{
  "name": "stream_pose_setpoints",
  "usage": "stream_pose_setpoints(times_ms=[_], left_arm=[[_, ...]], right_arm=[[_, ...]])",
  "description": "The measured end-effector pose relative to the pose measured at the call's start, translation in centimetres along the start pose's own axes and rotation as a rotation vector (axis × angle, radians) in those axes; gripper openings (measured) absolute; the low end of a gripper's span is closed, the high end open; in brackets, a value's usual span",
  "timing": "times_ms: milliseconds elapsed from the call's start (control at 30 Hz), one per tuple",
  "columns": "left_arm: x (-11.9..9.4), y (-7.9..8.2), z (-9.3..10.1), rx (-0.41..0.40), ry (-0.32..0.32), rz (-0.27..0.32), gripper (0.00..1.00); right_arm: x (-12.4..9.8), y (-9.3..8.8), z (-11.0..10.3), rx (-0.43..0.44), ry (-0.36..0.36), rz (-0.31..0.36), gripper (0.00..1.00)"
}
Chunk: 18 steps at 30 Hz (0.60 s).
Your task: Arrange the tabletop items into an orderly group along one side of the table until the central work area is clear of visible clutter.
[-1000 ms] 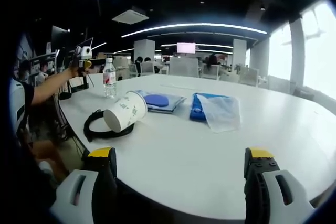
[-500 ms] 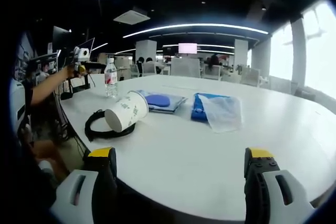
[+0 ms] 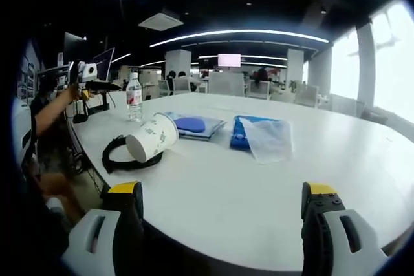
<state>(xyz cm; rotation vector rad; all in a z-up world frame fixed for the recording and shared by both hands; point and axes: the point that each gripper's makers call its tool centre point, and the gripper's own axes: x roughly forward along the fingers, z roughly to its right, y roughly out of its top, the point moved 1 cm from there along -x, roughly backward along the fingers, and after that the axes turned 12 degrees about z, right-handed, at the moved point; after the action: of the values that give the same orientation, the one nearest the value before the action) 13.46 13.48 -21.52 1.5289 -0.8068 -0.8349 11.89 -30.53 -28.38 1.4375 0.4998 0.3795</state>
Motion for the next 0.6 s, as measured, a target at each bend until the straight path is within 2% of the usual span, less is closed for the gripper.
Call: stream_pose_setpoints(times_ms=[167,300,533,600], left_arm=[[-0.2,0.0,0.6,0.007,0.002,0.007,1.00],[0.0,0.1,2.2,0.025,-0.038,0.024,1.00],[0.1,-1.2,4.2,0.046,-0.036,-0.010,1.00],[-0.1,-1.5,4.5,0.031,-0.021,-0.011,1.00]], right_arm=[[0.1,0.0,0.0,0.000,0.008,-0.001,1.00],[0.2,0.2,-0.1,0.003,0.022,0.004,1.00],[0.4,0.6,-0.1,0.010,0.047,0.007,1.00],[0.4,0.6,-0.1,0.012,0.049,0.006,1.00]])
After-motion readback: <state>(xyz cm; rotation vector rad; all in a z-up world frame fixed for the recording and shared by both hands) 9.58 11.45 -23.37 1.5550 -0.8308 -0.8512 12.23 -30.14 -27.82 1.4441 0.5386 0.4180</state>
